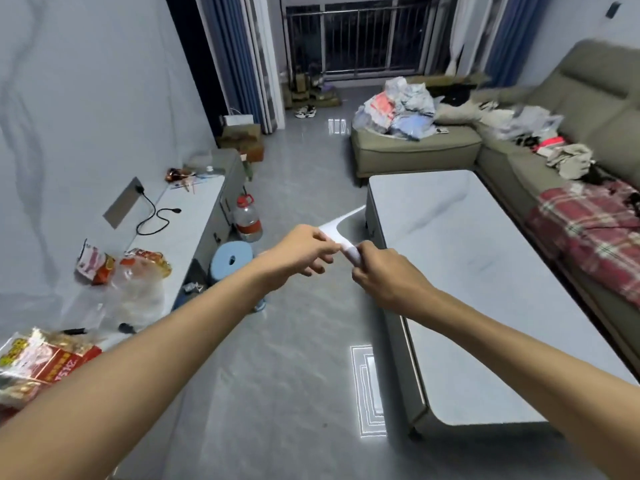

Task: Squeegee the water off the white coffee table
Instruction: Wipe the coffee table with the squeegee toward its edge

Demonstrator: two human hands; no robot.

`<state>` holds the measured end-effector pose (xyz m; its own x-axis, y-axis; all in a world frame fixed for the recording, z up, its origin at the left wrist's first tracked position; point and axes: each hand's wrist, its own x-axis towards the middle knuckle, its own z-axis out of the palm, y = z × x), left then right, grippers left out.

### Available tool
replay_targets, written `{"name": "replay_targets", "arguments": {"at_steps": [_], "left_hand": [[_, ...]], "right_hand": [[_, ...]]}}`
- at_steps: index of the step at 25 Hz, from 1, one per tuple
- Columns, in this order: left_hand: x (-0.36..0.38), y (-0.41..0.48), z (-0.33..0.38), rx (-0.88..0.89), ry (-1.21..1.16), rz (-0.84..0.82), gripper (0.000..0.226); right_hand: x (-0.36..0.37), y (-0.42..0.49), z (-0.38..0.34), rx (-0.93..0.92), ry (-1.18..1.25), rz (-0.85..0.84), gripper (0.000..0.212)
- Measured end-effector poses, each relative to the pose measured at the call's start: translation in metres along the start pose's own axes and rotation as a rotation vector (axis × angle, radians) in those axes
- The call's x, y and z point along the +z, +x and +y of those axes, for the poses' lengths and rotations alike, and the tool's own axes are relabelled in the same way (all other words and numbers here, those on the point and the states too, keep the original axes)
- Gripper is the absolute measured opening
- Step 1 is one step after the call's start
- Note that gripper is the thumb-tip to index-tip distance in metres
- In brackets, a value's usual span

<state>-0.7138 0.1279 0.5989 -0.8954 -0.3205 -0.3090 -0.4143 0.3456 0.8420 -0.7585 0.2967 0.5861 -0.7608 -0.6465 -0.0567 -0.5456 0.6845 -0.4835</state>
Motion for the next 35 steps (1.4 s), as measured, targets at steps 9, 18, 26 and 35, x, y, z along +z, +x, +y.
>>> {"name": "replay_targets", "arguments": {"at_steps": [9, 18, 26, 35], "left_hand": [[-0.038, 0.268, 0.027, 0.294, 0.692, -0.176, 0.016], [-0.034, 0.549, 0.109, 0.494, 0.925, -0.43, 0.032], [0.031, 0.809, 0.176, 0.449, 1.03, -0.582, 0.038], [0.105, 1.058, 0.252, 0.471, 1.012, -0.685, 0.031]], "right_hand": [[-0.03, 0.229, 0.112, 0.343, 0.014, -0.092, 0.027], [-0.095, 0.43, 0.215, 0.674, 0.187, -0.125, 0.029], [-0.12, 0.641, 0.397, 0.709, 0.193, -0.141, 0.018], [-0.172, 0.79, 0.532, 0.927, 0.395, -0.036, 0.016]]}}
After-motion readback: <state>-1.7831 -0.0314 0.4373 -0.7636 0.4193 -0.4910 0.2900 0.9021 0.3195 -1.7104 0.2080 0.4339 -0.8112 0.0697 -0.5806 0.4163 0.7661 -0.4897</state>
